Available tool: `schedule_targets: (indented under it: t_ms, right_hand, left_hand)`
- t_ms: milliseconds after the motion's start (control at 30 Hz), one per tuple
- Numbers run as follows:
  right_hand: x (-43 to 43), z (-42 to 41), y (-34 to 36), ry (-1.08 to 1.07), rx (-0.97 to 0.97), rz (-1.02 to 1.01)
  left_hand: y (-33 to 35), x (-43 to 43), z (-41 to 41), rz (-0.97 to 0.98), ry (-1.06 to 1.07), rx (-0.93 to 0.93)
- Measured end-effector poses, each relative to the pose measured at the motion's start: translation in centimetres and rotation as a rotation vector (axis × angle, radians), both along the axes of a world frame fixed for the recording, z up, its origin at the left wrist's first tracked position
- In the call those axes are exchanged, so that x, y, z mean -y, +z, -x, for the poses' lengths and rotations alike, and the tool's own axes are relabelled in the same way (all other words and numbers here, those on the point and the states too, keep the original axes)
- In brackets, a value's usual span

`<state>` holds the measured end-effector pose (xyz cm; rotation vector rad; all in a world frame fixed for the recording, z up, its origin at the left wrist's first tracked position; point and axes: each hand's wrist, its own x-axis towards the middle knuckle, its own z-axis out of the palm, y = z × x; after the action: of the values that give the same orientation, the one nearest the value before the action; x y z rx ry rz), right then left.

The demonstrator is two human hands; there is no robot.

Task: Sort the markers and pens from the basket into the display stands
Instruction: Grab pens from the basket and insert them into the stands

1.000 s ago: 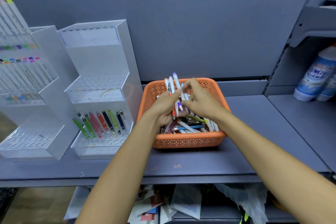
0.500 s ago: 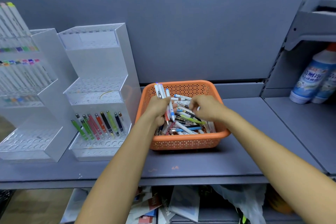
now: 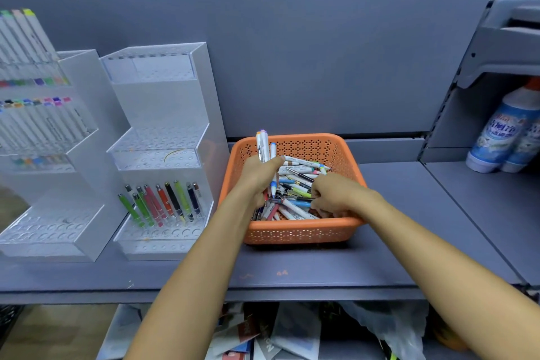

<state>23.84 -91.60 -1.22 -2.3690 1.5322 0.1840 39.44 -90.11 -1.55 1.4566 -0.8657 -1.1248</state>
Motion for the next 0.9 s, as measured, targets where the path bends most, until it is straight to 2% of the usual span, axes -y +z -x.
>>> schedule_targets:
  t_ms: [33,100,200,267,333,500,600,900]
  right_hand:
    - [0.1,0.0,0.3,-0.039,0.078,0.011]
    - [0.1,0.1,1.5,-0.125,0.273,0.052]
    - [-0.3,0.6,3.7,-0.184,0.509,0.126]
    - [-0.6,1.0,4.8,-0.197,0.581,0.165]
    - [-0.8,1.3,5.6,-0.214,0.630,0.140]
    - [-1.5,1.9,6.5,-0.285,0.933,-0.087]
    - [-2.2,1.8,7.0,-0.325,1.074,-0.153]
    - [-5.8,-1.0,8.0,-0.308,1.499,-0.075]
  left_hand:
    - [-0.1,0.1,0.0,0.021,0.004,0.049]
    - [-0.2,0.0,0.1,0.108,-0.004,0.264]
    - [0.1,-0.7,0.8,0.258,-0.124,0.558]
    - [0.4,-1.2,1.3,0.344,-0.202,0.637]
    - [0.9,-1.7,1.6,0.423,-0.226,0.640]
    - [2.0,-2.6,1.0,0.531,-0.273,0.738]
    - [2.5,-3.7,0.5,0.521,-0.214,0.674]
    - [2.2,-8.7,-2.8,0.352,0.008,0.211]
